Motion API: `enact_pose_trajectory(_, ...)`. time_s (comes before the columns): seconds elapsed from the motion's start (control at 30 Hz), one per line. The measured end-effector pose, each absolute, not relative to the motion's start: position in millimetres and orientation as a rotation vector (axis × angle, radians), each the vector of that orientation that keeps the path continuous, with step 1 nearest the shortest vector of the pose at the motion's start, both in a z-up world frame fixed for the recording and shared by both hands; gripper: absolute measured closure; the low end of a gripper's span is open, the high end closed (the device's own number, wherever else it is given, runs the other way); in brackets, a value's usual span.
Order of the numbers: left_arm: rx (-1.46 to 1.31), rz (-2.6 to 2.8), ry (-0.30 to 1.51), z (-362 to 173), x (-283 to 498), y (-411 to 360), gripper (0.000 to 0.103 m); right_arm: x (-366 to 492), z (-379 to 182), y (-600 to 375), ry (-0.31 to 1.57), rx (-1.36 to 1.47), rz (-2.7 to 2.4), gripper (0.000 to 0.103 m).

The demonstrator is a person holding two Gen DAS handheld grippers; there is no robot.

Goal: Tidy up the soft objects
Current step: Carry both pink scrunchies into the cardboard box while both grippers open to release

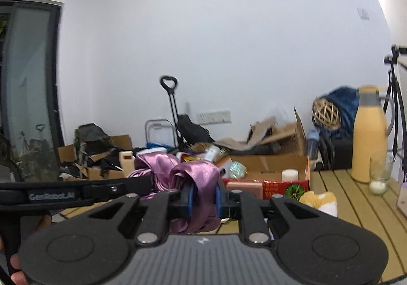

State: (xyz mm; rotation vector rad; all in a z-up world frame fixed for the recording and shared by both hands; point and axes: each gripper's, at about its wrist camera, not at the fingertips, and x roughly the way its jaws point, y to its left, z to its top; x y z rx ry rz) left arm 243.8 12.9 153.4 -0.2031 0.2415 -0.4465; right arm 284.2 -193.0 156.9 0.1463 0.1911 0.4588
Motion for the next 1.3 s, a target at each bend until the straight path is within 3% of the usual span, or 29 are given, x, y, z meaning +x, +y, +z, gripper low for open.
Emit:
enact_pose_trajectory(0.37,-0.194,-0.462,0.166,179.6,161.3,14.5,0.09,186.5,193.7,-192.4,0.093,0.101,0.475,0.088)
enact_pose_trajectory(0.73,-0.174,-0.483,0.124,199.5,142.8,10.8,0.09,149.2,210.6,-200.7,0.044,0.068,0.461,0.088)
enact_pose_trajectory(0.97,-0.182,-0.481,0.141,215.8,183.5,15.1,0.09,175.4,228.1,-200.6,0.051,0.06,0.476,0.088)
enact_pose_trajectory(1.3,-0.182,-0.457,0.203,243.2,335.9,17.4,0.09,313.3,263.0,-198.5,0.117,0.044,0.492,0.088)
